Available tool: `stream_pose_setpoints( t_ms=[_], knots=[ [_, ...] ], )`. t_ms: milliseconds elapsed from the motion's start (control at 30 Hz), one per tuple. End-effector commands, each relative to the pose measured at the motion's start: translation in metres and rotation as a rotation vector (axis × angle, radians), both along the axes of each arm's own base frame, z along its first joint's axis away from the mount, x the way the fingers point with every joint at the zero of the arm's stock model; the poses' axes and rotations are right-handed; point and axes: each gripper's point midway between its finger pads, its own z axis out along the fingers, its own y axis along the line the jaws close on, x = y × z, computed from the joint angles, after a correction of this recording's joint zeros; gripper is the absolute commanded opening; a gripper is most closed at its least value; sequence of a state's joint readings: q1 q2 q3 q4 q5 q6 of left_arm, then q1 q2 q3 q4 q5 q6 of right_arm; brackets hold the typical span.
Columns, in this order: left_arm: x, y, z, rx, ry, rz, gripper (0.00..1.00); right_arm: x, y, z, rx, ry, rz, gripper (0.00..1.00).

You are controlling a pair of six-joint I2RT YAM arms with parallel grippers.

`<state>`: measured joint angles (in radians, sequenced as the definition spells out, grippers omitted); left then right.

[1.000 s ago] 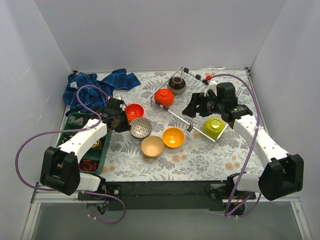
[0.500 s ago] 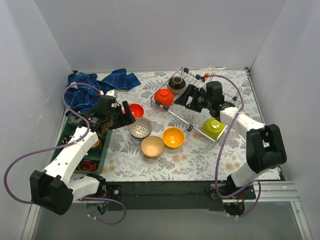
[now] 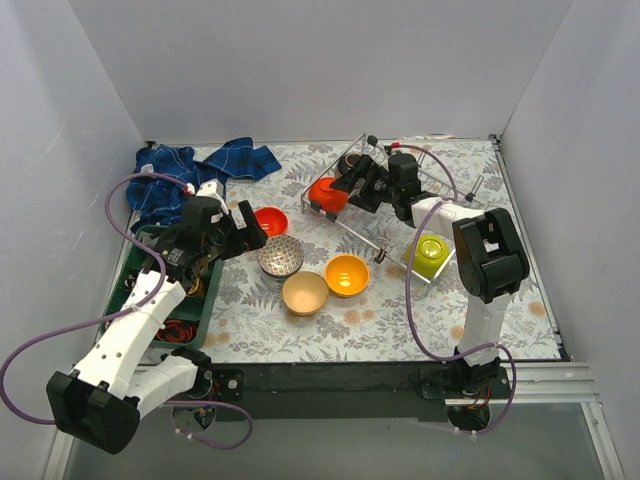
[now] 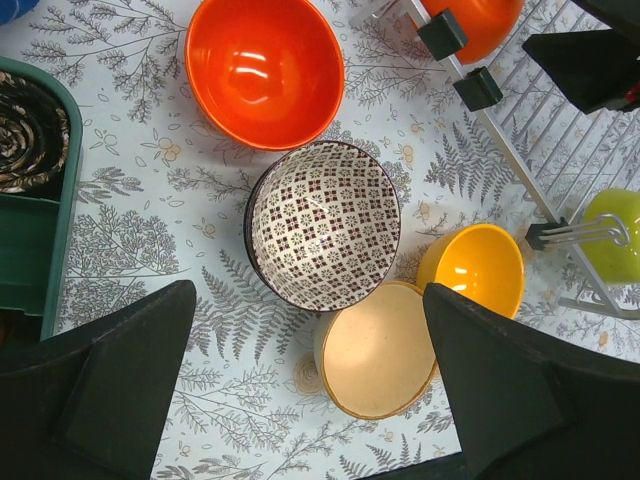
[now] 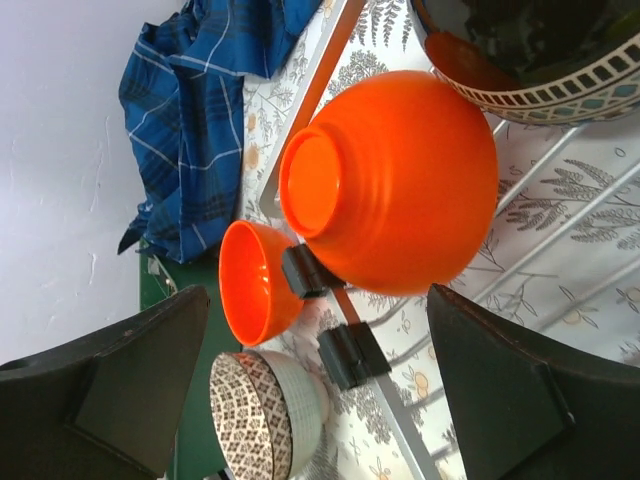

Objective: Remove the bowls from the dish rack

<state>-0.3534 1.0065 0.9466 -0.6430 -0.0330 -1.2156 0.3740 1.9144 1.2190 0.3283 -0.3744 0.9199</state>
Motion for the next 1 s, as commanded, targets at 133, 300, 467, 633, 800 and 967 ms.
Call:
stream_pose_setpoints(
  t_ms=[133, 300, 467, 633, 800, 967],
  knots=[
    [-0.005, 0.004, 0.010, -0.029, -0.027, 0.035, 0.98, 0.027, 0.009, -0.002, 0.053, 0.008, -0.105, 0.98],
    [-0.005, 0.004, 0.015, -0.034, -0.026, 0.039, 0.98, 0.027, -0.001, -0.020, 0.019, 0.047, -0.191, 0.99],
    [-0.009, 0.006, 0.016, -0.037, -0.022, 0.046, 0.98, 0.031, -0.001, -0.031, 0.002, 0.061, -0.205, 0.99],
    [-0.012, 0.010, 0.018, -0.037, -0.026, 0.068, 0.98, 0.032, -0.003, -0.041, -0.047, 0.103, -0.253, 0.99],
    [-0.017, 0.012, 0.018, -0.043, -0.029, 0.075, 0.98, 0.031, -0.004, -0.052, -0.080, 0.156, -0.286, 0.98],
    [-0.020, 0.015, 0.023, -0.040, -0.037, 0.082, 0.98, 0.027, 0.002, -0.061, -0.081, 0.196, -0.257, 0.98]
  ],
)
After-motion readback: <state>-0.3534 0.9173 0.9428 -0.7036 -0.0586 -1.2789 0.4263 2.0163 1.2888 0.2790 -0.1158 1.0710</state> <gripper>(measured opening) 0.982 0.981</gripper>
